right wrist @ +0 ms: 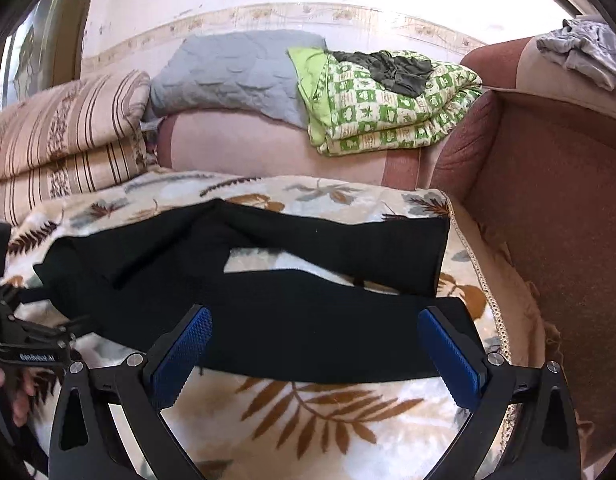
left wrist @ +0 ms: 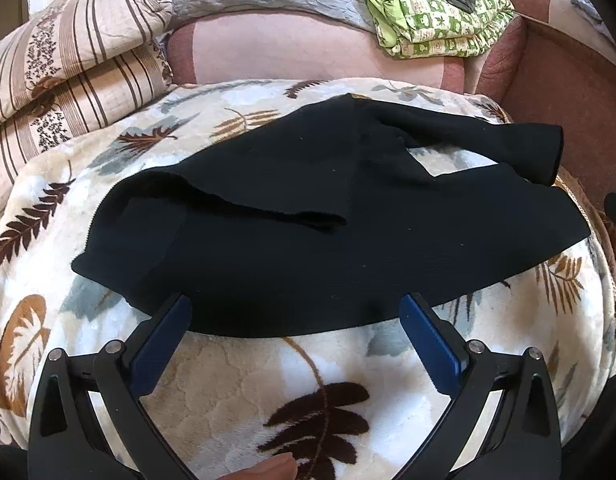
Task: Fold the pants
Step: 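Position both open grippers over the black pants' waistband and legs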
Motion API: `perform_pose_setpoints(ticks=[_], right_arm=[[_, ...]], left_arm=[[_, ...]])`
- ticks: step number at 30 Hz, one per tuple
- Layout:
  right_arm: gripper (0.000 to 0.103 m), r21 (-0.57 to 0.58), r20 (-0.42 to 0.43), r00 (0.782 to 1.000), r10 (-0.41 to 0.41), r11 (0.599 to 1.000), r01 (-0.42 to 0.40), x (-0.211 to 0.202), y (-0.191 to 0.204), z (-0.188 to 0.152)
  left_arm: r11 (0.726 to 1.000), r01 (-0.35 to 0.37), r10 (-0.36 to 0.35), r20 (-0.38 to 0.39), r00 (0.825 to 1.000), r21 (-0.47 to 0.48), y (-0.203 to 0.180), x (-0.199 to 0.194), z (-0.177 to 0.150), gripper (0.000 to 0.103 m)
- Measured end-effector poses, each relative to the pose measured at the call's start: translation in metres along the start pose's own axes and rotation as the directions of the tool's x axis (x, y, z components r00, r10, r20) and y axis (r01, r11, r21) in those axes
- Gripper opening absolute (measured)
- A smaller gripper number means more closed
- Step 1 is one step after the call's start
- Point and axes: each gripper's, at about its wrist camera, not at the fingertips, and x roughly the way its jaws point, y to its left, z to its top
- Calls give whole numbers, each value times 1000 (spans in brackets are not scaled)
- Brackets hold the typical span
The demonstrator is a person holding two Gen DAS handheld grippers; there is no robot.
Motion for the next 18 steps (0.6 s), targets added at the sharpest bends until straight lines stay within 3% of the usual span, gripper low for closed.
perform_pose_setpoints(ticks=[9,12,15,18], right_arm=[[103,12,-10,1000,-19,1000,19,2,-4,-1],[103,26,-9,1000,-24,999,24,1,-8,-2],[103,53,2,1000,-27,998,26,-2,-14,0],[103,84,6,1000,-21,996,21,-3,-19,1]], left_arm=[[1000,-25,25,-21,999,12,2,2,-1,103],[1000,23,-23,-33,999,-11,9,1,1,103],[997,51,-52,-17,998,-60,29,-9,9,103],[971,132,-135,-2,991,-201,77,-21,23,103]])
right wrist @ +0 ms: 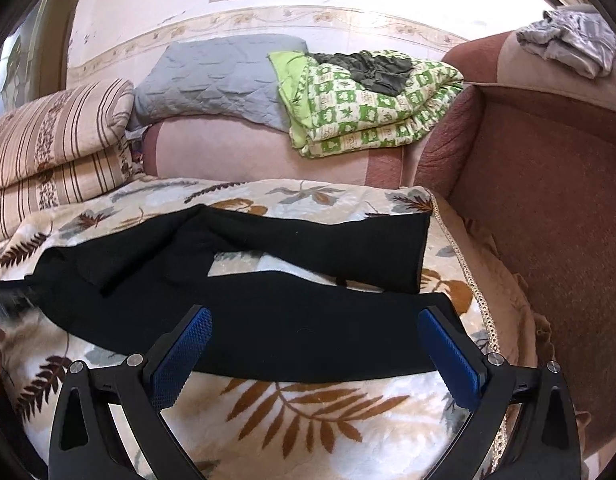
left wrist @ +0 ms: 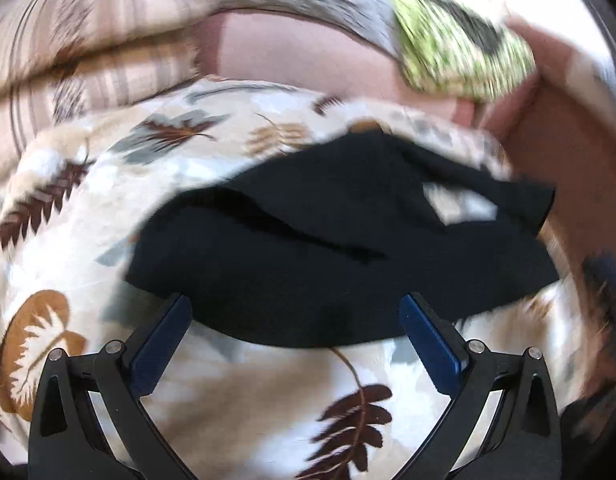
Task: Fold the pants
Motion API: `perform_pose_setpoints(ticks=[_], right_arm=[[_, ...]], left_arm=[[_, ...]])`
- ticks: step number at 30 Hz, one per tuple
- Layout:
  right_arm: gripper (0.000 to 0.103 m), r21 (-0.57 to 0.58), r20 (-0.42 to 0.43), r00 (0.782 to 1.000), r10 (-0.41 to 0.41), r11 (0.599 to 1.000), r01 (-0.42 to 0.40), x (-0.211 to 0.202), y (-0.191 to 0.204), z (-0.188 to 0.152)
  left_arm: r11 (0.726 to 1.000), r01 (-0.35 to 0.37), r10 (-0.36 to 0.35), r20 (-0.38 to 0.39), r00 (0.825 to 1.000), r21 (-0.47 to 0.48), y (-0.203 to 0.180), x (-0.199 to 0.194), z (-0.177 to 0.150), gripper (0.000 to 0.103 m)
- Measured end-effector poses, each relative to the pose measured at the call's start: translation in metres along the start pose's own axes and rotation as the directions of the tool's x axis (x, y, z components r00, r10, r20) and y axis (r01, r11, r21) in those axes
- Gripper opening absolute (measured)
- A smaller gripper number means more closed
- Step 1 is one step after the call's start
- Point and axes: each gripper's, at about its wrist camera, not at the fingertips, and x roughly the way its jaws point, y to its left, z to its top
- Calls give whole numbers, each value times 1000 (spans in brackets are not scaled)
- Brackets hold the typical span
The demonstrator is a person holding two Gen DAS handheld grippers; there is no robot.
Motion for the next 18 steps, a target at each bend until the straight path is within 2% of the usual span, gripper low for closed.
perform_pose_setpoints(ticks=[2,4,6,10,15,16,18], right_arm=[[103,21,-5,1000,13,1000,-13,0,-3,0],[103,48,-8,999,33,998,-32,1,-7,1],[103,68,-5,999,43,997,-42,1,-9,2],[103,92,18,999,39,995,-40,-3,-14,3],[103,85,8,999,47,995,-47,-2,-12,2],[103,81,7,999,47,996,-48,-2,-11,2],[103,73,8,999,41,996,-42,-3,-10,2]], left_arm=[[988,57,-57,-2,998,-146,39,-7,12,103],[950,122,-137,-33,990,-288,77,-4,20,103],[930,168,-192,-41,981,-327,90,-3,22,103],[942,215,-230,-32,973,-257,73,-8,26,103],[974,220,-222,-30,975,-46,20,-10,15,103],[975,224,-224,-31,974,-9,13,-10,13,103],[968,249,-249,-33,968,-5,14,-11,13,103]])
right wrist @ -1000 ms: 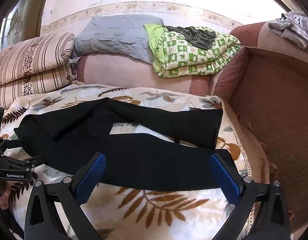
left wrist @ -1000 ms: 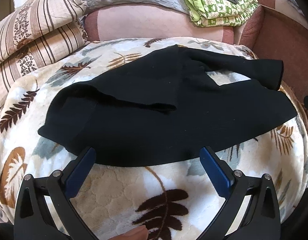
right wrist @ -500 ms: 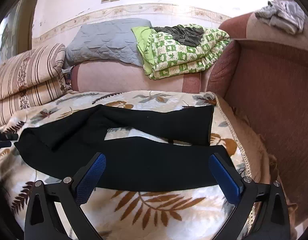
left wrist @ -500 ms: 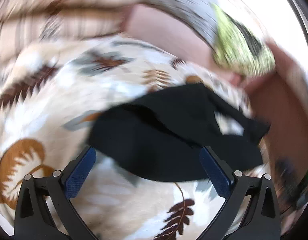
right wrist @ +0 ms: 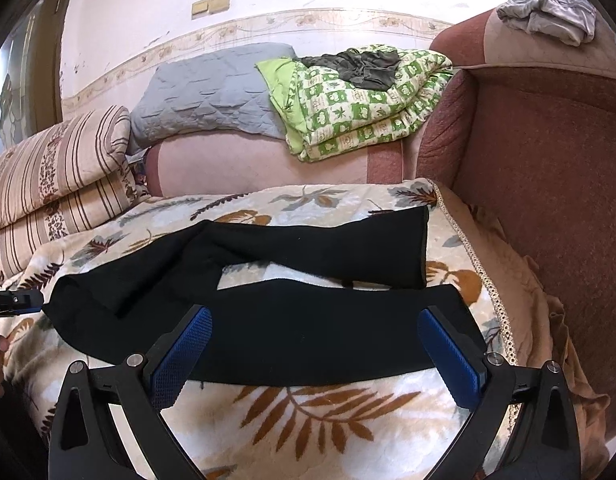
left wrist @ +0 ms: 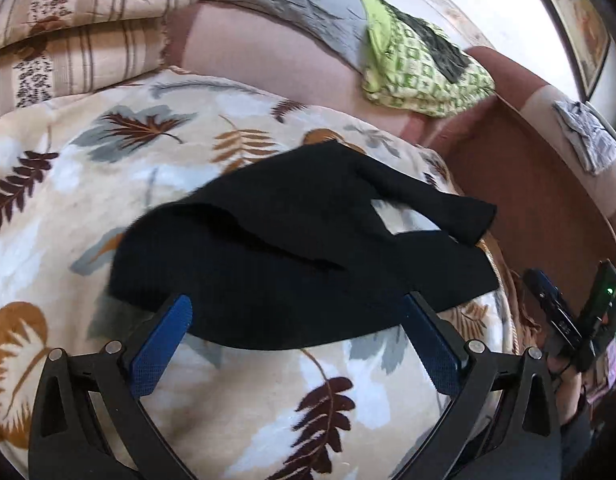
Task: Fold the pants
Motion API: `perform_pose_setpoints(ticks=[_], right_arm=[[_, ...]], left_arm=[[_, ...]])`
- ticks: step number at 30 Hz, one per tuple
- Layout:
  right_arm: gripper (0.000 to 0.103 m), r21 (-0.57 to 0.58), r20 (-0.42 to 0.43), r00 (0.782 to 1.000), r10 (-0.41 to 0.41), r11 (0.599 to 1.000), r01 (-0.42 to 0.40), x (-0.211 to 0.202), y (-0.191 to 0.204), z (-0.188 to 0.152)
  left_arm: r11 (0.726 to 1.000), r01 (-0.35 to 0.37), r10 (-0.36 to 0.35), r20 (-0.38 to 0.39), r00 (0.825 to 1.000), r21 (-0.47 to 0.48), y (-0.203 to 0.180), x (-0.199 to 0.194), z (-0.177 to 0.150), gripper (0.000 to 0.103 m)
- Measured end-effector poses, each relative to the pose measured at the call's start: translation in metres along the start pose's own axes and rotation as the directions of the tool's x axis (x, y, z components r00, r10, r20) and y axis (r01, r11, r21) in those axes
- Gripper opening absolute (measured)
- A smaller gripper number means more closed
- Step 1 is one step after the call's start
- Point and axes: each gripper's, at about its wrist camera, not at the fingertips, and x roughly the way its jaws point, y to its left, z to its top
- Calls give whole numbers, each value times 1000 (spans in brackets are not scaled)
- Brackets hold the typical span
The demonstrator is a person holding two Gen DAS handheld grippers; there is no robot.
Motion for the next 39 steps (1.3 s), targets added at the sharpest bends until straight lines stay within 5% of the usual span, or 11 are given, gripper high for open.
perform_pose_setpoints(ticks=[5,10,16,20,23,25,26,31,34,36,39], right_arm=[[103,18,-4,1000,6,1000,-6,1,-2,0],[103,40,-4,999,33,999,-33,1,-5,1],[103,55,-7,999,40,998,-40,2,-6,1],[103,63,4,1000,18,998,-19,-1,-11,2],[103,115,10,1000,-20,993,18,-5,-34,2],[103,184,-6,999,-48,982,48,-5,-61,1],[103,217,-13,998,-55,975,57,-5,-73,1],[103,488,-40,999,27,873,-4,1,-148,-9],[97,711,-25,976,218,690,-136,20,-184,-31],[94,755,-36,952,305,632,-174,35,-186,-39],[86,774,-64,949,308,615,-147,46,-186,-41]], left_arm=[[976,106,-106,13,994,-189,38,-11,5,103],[846,197,-223,7,975,-495,95,0,2,103],[817,130,-166,-14,986,-562,113,22,5,103],[825,172,-180,37,983,-538,114,29,20,103],[843,185,-201,23,979,-506,109,29,21,74],[857,173,-201,-6,980,-485,105,29,19,32],[866,160,-188,-12,982,-475,104,28,19,24],[882,92,-122,-36,992,-462,105,31,17,16],[890,7,-47,-77,996,-455,104,38,13,17],[891,-9,-42,-102,994,-454,103,43,10,17],[908,-31,-20,-118,993,-419,98,44,8,17]])
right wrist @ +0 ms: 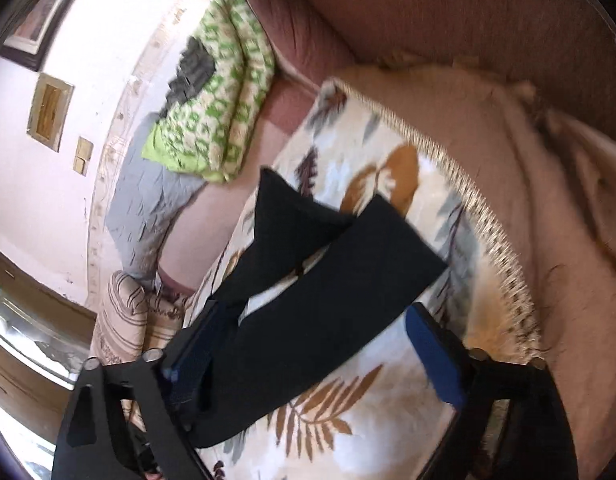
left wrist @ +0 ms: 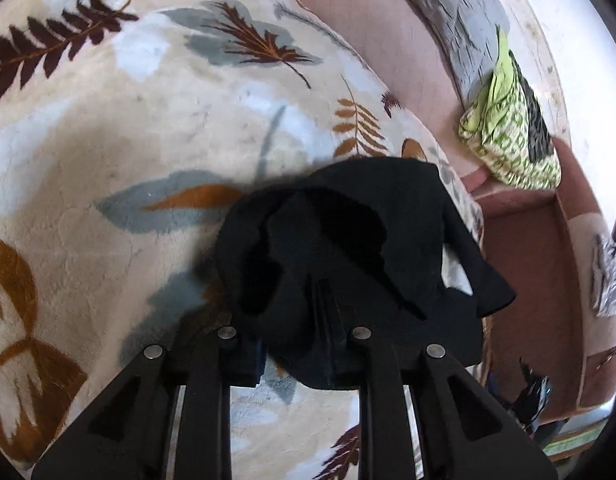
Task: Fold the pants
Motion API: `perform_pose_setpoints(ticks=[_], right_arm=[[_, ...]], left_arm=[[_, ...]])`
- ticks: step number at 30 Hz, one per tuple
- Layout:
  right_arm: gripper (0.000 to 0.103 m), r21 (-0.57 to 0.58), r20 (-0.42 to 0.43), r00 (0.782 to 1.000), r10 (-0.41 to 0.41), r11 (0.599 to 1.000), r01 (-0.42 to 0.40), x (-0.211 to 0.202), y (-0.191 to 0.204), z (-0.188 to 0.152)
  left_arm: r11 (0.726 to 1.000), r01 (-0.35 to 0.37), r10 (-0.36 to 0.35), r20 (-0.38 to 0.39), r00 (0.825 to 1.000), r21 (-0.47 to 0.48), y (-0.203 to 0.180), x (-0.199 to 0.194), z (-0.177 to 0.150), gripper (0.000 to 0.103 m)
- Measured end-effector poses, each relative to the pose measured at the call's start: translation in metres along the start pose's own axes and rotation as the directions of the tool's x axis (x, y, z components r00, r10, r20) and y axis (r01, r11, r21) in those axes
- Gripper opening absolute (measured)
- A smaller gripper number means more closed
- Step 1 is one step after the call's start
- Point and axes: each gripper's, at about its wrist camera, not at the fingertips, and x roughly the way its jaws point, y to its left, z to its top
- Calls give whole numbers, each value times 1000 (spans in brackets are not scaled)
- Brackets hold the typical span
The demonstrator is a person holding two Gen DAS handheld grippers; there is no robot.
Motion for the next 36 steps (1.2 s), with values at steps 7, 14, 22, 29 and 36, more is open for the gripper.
perform_pose_setpoints(ticks=[7,14,22,29,36], right_arm=[[77,154,-74,990,-116,980,126,23,-36,7],[55,21,-64,979,-193,981,195,47,-28,27],[3,7,-120,992,-43,999,44,8,-14,-4],[3,58,-343,939,2,998,19,17,-13,-59],[37,-139,-80,959,-272,956,260,-2,14,-46]], left_arm=[[995,-51,45,71,996,81,-11,-9,-6,3],[995,-77,69,113,991,69,-8,-20,-10,3],[999,-16,20,117,993,-41,16,-60,-17,3],[989,-60,79,135,988,-138,55,-136,-19,3],[944,-253,287,150,946,-213,89,-144,-20,27]])
